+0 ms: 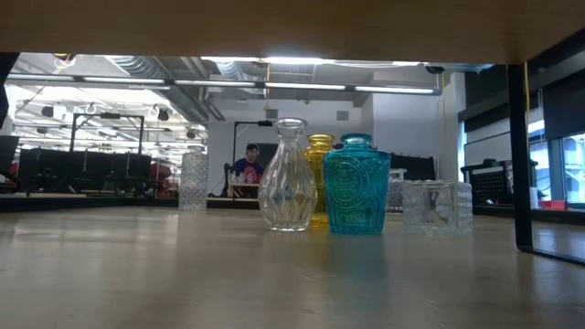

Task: Sort vases onto shelf
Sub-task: Adjust the vases on the shelf

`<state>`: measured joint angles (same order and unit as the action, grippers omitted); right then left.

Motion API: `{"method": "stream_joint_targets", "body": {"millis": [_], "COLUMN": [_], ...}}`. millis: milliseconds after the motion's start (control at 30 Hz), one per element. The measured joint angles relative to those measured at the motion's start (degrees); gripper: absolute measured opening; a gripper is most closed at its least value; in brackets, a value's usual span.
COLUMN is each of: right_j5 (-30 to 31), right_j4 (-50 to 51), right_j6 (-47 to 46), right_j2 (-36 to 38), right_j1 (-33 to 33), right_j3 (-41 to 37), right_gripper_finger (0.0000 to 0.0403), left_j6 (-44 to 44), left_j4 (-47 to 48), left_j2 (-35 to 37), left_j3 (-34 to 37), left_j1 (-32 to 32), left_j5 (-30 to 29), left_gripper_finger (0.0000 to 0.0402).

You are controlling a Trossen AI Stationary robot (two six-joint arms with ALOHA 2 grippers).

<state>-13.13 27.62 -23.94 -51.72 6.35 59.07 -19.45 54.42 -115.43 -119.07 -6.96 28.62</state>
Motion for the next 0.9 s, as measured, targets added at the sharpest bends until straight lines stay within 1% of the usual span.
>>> {"method": "stream_joint_targets", "body": {"millis": [133, 267, 433, 567, 900], "right_j5": [0.0, 0.0, 0.1, 0.5, 0.5], "right_j4": [0.2, 0.5, 0.5, 0.4, 0.4], "right_j6": [0.0, 0.2, 0.2, 0.2, -1.1], "right_j2": [0.0, 0.0, 0.0, 0.0, 0.0], "right_j1": [0.0, 0.0, 0.0, 0.0, 0.0], "right_j3": [0.0, 0.0, 0.0, 0.0, 0.0], "right_gripper_finger": [0.0111, 0.0111, 0.0111, 0.0111, 0.0111], "left_j6": [3.0, 7.0, 9.0, 9.5, 13.8], "left_j4": [-3.9, -7.8, -6.9, -8.0, -7.8], "left_j2": [1.2, 1.4, 0.3, 0.5, -1.3], "left_j3": [0.0, -0.1, 0.0, 0.0, 0.0], "left_j1": [-0.1, -1.0, -2.1, -1.7, -1.2], "left_j5": [3.1, 7.8, 7.0, 4.6, 5.8], "left_gripper_finger": [0.0, 0.0, 0.0, 0.0, 0.0]}}
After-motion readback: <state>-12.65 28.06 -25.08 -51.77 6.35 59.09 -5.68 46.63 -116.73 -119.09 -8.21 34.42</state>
